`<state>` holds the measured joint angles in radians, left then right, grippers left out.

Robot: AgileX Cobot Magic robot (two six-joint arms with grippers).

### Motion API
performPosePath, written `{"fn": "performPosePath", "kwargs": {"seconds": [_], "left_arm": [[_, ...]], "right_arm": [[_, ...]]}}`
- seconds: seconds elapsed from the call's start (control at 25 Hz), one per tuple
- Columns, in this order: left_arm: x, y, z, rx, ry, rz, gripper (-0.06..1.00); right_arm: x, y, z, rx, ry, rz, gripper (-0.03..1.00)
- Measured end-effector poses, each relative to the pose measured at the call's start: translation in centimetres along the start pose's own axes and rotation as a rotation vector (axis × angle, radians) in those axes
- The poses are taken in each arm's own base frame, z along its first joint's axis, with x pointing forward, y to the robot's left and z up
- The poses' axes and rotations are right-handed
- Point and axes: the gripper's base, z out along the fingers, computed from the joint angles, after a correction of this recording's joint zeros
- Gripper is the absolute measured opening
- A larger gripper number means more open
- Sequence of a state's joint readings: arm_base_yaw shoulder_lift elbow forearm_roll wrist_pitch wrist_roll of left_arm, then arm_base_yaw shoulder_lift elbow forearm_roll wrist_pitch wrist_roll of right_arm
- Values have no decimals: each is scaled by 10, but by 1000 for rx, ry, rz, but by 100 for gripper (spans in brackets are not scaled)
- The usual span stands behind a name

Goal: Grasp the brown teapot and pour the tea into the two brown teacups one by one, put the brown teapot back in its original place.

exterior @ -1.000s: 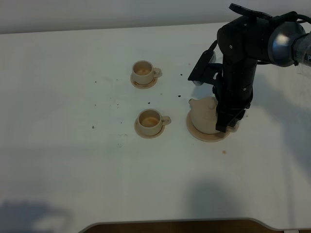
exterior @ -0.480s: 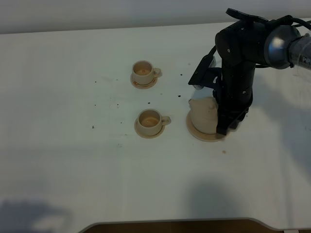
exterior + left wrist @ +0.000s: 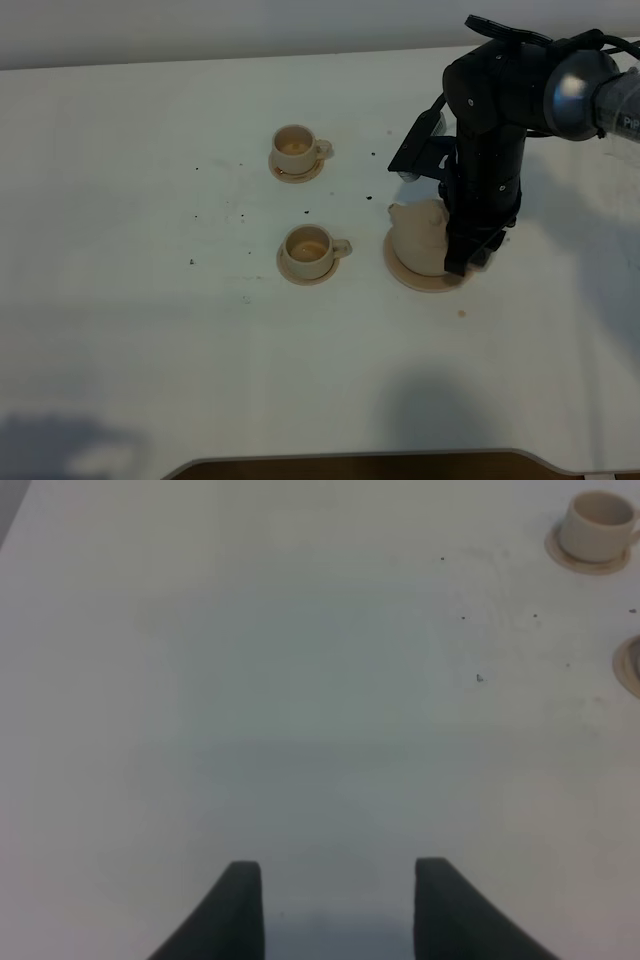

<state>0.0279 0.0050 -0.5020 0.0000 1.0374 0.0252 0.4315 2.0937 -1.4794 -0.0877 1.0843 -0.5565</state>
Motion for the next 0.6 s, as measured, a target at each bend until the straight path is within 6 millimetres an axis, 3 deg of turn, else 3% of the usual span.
{"fn": "performPosePath", "kwargs": {"seconds": [0.44, 0.6], "left_arm": [[0, 0, 0, 0, 0, 0, 37], [0, 0, 0, 0, 0, 0, 37]], "right_arm": [[-2, -2, -2, 12, -11, -4, 33], [-2, -2, -2, 13, -10, -5, 27]]}}
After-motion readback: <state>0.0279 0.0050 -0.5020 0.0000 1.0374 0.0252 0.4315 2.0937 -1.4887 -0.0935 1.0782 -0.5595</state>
